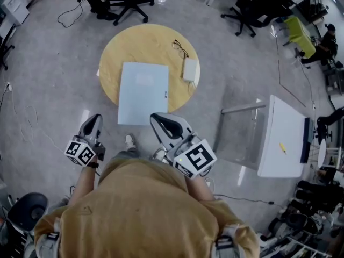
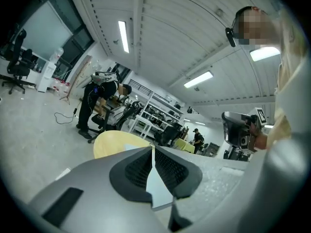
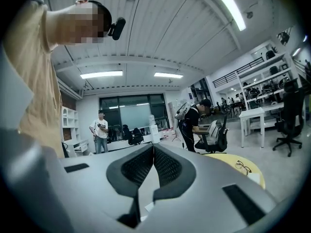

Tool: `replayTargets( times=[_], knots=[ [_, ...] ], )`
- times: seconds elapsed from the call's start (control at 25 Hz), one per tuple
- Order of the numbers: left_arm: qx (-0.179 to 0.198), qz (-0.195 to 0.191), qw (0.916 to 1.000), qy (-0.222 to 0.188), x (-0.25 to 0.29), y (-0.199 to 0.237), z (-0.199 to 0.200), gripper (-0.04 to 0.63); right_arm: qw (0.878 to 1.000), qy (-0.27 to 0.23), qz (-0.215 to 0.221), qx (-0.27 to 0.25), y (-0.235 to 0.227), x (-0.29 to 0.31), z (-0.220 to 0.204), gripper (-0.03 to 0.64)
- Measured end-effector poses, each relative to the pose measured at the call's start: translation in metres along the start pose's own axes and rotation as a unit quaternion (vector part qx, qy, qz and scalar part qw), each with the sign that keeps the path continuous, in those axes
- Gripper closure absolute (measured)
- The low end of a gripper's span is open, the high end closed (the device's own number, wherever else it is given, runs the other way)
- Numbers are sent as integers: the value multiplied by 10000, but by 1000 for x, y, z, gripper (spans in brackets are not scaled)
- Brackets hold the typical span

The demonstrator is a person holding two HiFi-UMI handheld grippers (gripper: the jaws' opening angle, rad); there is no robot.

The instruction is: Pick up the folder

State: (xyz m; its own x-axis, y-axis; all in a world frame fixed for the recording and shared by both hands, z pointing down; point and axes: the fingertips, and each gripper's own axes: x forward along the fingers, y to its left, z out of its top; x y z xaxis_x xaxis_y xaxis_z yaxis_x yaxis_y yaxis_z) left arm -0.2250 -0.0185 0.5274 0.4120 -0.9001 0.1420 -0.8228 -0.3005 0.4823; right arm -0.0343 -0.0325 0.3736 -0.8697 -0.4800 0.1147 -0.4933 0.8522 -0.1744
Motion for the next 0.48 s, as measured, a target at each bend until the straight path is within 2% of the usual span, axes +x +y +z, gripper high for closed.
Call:
replayTargets(
  times=[0.24, 0.48],
  knots=[
    [-279, -407, 9979, 419, 5, 39, -7, 589, 9992, 105, -394, 27, 8, 41, 3, 617],
    [-642, -781, 9913, 840, 36, 54, -40, 569, 9964, 234, -818, 62, -6, 42, -9, 617]
  ],
)
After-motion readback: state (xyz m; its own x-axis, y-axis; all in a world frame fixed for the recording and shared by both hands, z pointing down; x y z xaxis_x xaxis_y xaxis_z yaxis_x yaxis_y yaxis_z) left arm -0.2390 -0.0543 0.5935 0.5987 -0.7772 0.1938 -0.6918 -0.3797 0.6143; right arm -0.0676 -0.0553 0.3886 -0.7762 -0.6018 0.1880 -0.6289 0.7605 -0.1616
